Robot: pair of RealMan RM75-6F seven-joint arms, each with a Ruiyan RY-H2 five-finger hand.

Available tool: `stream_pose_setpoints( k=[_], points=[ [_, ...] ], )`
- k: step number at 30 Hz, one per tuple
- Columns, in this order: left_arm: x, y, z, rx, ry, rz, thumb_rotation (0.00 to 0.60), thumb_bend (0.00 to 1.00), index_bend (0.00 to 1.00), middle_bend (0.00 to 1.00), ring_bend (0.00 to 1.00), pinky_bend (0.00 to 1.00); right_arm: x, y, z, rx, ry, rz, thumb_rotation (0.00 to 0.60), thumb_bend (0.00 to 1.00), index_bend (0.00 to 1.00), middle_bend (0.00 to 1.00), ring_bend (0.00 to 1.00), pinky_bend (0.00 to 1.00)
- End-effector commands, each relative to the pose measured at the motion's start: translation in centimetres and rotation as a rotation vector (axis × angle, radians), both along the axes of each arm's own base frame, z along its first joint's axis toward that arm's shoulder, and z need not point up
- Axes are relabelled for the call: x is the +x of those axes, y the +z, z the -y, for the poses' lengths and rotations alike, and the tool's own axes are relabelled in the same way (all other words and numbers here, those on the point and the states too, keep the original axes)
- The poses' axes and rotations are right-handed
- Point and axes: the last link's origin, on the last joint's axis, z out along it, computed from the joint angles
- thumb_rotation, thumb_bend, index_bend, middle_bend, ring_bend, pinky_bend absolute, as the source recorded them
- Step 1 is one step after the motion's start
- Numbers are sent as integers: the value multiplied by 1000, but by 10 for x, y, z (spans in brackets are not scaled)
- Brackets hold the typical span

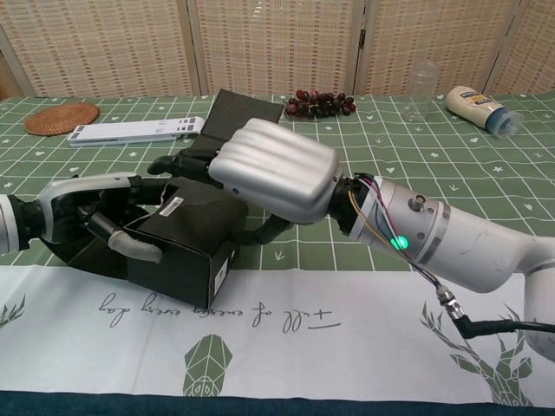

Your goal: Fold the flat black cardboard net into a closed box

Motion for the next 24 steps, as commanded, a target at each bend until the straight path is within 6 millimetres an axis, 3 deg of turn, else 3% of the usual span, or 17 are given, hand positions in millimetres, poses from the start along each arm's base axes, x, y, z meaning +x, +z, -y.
stream_pose_setpoints(
  k=[1, 24],
  points=[
    [-1, 0, 0, 2, 3, 2, 600, 126, 195, 199, 675, 842, 3, 0, 1, 8, 10, -13, 600, 320, 167, 271, 689, 1000],
    [-3, -2, 1, -11, 3, 2, 600, 126, 123, 130, 664, 841, 11, -2, -2, 68, 41, -133, 600, 422, 320, 372, 716, 1000]
  ],
)
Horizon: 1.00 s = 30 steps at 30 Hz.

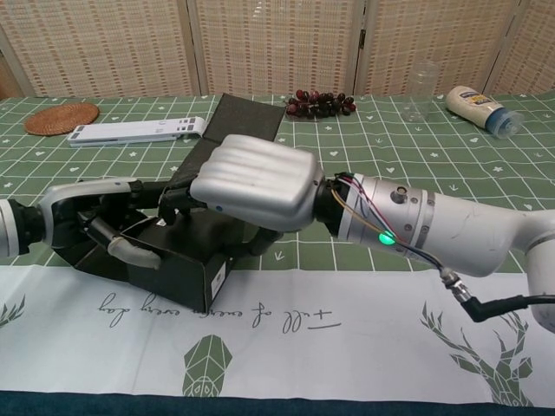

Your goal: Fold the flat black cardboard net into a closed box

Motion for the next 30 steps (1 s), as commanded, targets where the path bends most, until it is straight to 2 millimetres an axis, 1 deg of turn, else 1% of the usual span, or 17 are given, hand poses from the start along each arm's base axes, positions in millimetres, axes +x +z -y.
stream_pose_setpoints(
  k=[1, 7, 20, 24, 30],
  points=[
    [0, 0, 0, -2, 0, 1, 600, 126, 122, 127, 664, 841, -1, 0, -1, 3, 0, -5, 600, 423, 324, 377, 718, 1000],
    [0, -2, 0, -5, -1, 2, 600, 126, 122, 122, 661, 841, -1, 1, -2, 17, 0, -10, 600, 430, 358, 401, 724, 1000],
    [1, -3, 0, -19, -1, 3, 600, 126, 88, 88, 655, 841, -3, 3, -4, 30, -7, -27, 600, 430, 379, 419, 729, 1000],
    [1, -3, 1, -25, 1, 6, 600, 126, 49, 65, 651, 841, -5, 3, -5, 34, -6, -36, 600, 431, 391, 420, 730, 1000],
    [2, -4, 1, -29, 1, 8, 600, 126, 48, 53, 650, 841, -7, 4, -6, 49, -5, -56, 600, 441, 403, 433, 735, 1000]
  ],
)
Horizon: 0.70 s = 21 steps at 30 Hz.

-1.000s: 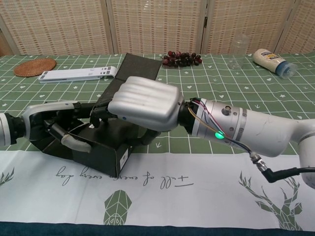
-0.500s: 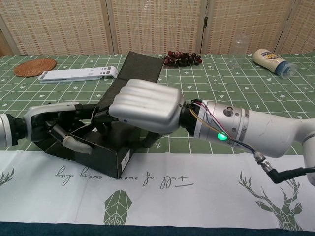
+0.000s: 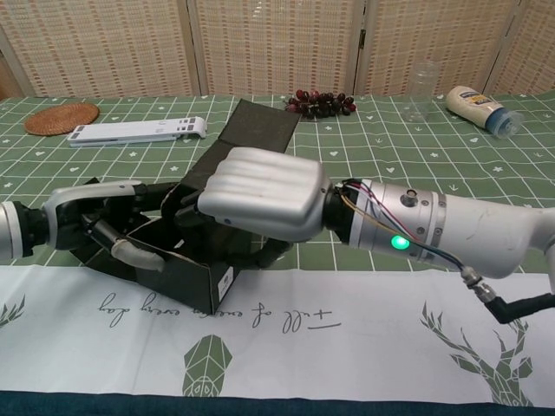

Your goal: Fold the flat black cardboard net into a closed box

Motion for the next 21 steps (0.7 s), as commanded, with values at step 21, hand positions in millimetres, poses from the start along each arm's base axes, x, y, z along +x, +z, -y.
stream_pose_setpoints(
  k=[21],
  points=[
    [3, 0, 1, -16, 26, 39, 600, 126, 96, 53, 651, 841, 7, 2, 5, 52, 29, -98, 600, 638, 615, 649, 759, 1000]
  ],
)
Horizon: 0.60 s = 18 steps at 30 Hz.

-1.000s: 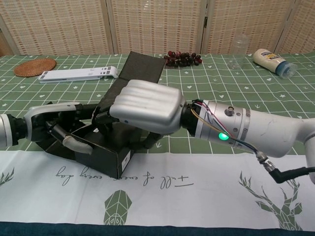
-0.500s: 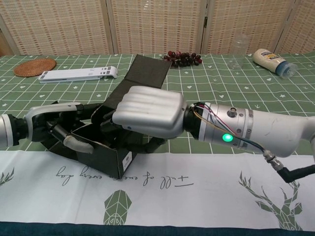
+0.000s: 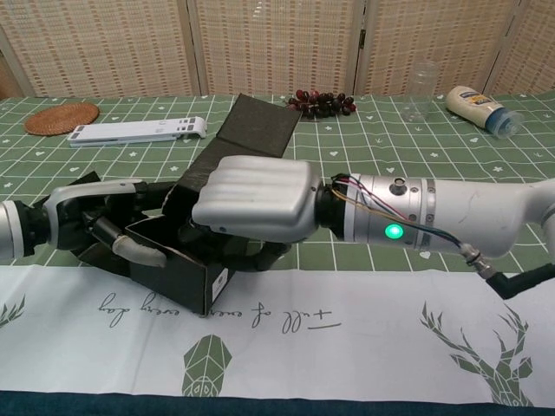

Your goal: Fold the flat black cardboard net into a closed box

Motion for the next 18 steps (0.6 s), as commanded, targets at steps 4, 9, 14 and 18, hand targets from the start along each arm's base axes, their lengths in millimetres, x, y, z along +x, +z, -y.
stream_pose_setpoints(
  k=[4, 9, 14, 18],
  points=[
    [0, -1, 1, -3, 8, 3, 600, 126, 97, 53, 653, 841, 1, 1, 2, 3, -6, -5, 600, 660, 671, 702, 762, 1000],
    [0, -2, 0, -2, 12, -2, 600, 126, 99, 53, 655, 841, 0, 3, 4, 1, -7, -8, 600, 662, 685, 712, 762, 1000],
    [-1, -3, -1, 10, 17, -9, 600, 126, 99, 53, 656, 841, -2, 6, 6, -11, -8, -14, 600, 622, 592, 565, 762, 1000],
    [0, -3, -1, 23, 9, -24, 600, 126, 64, 52, 655, 841, -4, 10, 7, -52, 14, -2, 600, 573, 401, 399, 762, 1000]
  ],
)
